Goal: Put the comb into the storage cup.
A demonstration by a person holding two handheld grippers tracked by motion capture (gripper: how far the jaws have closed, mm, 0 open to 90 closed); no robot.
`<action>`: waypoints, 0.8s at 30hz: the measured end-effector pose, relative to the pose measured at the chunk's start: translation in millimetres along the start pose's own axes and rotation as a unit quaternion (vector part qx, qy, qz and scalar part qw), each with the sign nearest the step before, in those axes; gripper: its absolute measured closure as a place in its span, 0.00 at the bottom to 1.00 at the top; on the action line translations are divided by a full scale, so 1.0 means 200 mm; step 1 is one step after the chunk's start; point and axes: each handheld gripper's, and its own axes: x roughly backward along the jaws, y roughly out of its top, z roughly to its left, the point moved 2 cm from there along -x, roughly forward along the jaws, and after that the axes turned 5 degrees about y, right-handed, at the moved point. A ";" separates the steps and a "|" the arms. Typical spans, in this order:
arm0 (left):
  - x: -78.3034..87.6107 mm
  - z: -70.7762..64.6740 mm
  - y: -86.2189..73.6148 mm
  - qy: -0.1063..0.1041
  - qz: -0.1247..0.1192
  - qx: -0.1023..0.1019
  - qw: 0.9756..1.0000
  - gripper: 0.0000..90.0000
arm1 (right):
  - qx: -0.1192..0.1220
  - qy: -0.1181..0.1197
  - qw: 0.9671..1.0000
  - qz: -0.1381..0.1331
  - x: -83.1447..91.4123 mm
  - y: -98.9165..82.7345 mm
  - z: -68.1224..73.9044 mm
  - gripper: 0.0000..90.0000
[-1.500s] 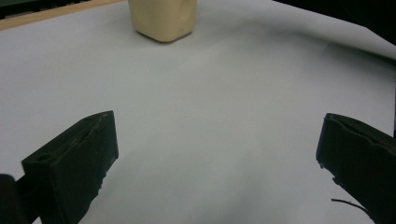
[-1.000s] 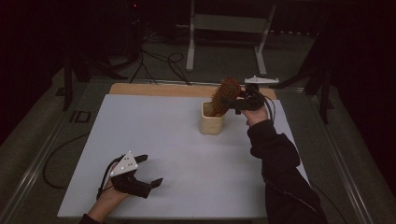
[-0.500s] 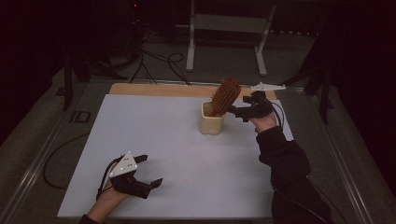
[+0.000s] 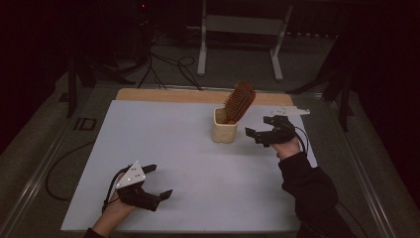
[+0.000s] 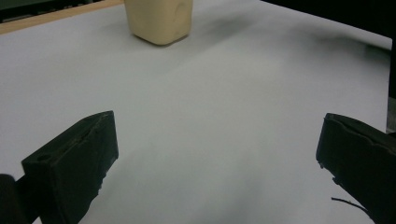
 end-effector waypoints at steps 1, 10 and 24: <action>0.00 0.00 0.00 0.000 0.000 0.000 1.000 0.00 | 0.000 0.002 1.000 0.000 0.01 -0.01 0.00 0.08; 0.00 0.00 0.00 0.000 0.001 -0.002 1.000 0.00 | 0.008 0.013 1.000 0.004 0.05 -0.23 0.06 0.08; 0.00 0.00 0.00 -0.001 -0.001 -0.005 1.000 0.00 | 0.031 0.024 0.999 0.020 0.08 -0.48 0.19 0.08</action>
